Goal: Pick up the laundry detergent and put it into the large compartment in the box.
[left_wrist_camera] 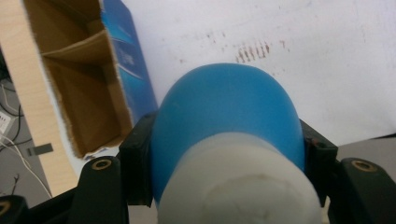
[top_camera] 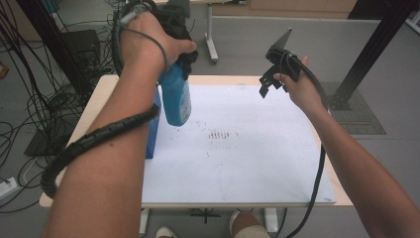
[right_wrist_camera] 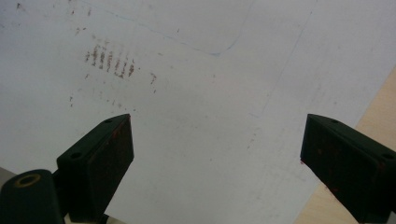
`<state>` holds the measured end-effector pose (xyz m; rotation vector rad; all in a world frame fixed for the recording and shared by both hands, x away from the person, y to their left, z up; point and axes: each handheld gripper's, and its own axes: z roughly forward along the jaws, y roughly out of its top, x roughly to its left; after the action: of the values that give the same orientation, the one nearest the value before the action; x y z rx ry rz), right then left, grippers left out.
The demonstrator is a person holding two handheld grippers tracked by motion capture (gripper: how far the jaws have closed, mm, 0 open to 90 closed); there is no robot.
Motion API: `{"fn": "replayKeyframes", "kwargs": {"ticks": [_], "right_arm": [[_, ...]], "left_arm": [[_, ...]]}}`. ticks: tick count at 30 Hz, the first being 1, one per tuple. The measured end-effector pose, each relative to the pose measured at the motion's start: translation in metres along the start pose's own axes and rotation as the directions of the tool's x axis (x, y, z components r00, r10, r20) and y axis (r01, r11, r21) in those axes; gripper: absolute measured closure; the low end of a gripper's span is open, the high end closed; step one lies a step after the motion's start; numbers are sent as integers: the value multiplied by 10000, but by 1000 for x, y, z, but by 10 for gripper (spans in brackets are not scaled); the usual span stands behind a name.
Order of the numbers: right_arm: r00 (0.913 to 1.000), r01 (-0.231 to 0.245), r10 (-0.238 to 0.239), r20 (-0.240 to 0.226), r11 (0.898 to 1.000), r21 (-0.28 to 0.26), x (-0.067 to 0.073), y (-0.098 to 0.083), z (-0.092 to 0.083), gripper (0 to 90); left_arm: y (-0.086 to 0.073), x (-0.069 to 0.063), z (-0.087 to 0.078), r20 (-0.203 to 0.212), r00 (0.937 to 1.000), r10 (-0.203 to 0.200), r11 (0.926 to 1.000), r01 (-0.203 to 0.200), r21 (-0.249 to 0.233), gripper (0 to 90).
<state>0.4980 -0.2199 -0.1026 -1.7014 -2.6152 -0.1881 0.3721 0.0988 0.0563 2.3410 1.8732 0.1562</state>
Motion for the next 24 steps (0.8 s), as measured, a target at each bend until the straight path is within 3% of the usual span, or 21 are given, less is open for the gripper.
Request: {"fn": "replayKeyframes", "kwargs": {"ticks": [9, 13, 24], "right_arm": [[9997, 238, -238, 55, 9997, 67, 6, 4, 1, 94], [9997, 250, -250, 75, 9997, -5, 5, 3, -5, 94], [9998, 198, -198, 97, 9998, 17, 2, 4, -12, 94]], "left_arm": [[0, 38, -38, -30, 9959, -905, 9944, 902, -552, 378], [2, 46, -52, -400, 9926, -1148, 9916, 1121, -640, 379], [3, 83, -77, -704, 9748, -2119, 9757, 2068, -729, 379]]}}
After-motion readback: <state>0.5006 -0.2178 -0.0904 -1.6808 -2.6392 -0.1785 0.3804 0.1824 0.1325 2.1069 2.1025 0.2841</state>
